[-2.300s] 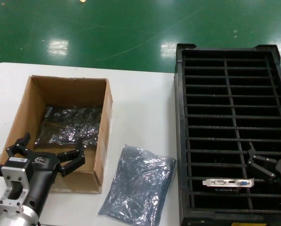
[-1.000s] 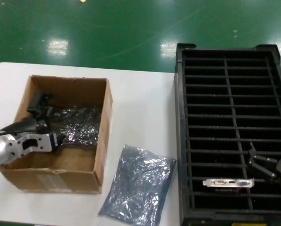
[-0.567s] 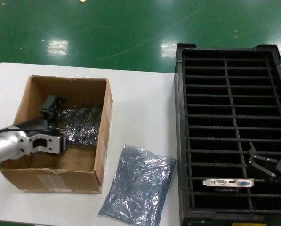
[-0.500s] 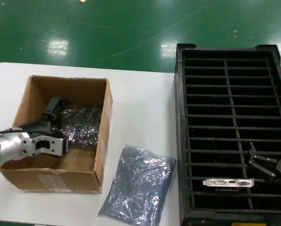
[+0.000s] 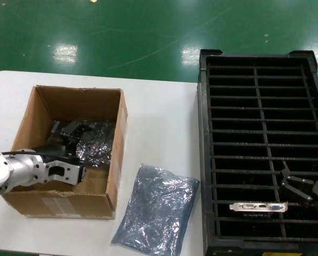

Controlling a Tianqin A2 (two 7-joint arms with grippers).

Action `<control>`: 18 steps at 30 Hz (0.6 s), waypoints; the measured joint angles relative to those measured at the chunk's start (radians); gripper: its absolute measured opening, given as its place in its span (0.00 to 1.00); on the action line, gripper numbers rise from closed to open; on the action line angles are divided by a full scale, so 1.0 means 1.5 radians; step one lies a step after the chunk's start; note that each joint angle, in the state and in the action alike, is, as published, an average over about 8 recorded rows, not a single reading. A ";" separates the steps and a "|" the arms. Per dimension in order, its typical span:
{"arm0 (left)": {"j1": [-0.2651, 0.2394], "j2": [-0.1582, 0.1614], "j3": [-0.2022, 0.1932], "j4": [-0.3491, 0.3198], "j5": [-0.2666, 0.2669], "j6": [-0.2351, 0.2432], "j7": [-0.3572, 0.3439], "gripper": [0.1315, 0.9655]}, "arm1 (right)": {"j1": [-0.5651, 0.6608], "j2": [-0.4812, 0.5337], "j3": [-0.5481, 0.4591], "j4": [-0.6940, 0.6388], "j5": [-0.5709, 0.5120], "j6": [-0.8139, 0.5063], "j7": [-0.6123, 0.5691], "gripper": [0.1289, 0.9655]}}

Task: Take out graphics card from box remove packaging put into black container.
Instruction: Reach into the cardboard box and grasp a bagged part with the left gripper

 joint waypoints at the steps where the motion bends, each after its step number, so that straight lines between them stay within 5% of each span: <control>1: 0.000 -0.001 0.002 -0.001 0.003 -0.002 -0.004 0.90 | 0.000 0.000 0.000 0.000 0.000 0.000 0.000 1.00; 12: 0.015 -0.005 0.013 -0.009 0.006 -0.016 -0.029 0.71 | 0.000 0.000 0.000 0.000 0.000 0.000 0.000 1.00; 18: 0.015 -0.001 0.010 0.005 -0.003 -0.029 -0.009 0.52 | 0.000 0.000 0.000 0.000 0.000 0.000 0.000 1.00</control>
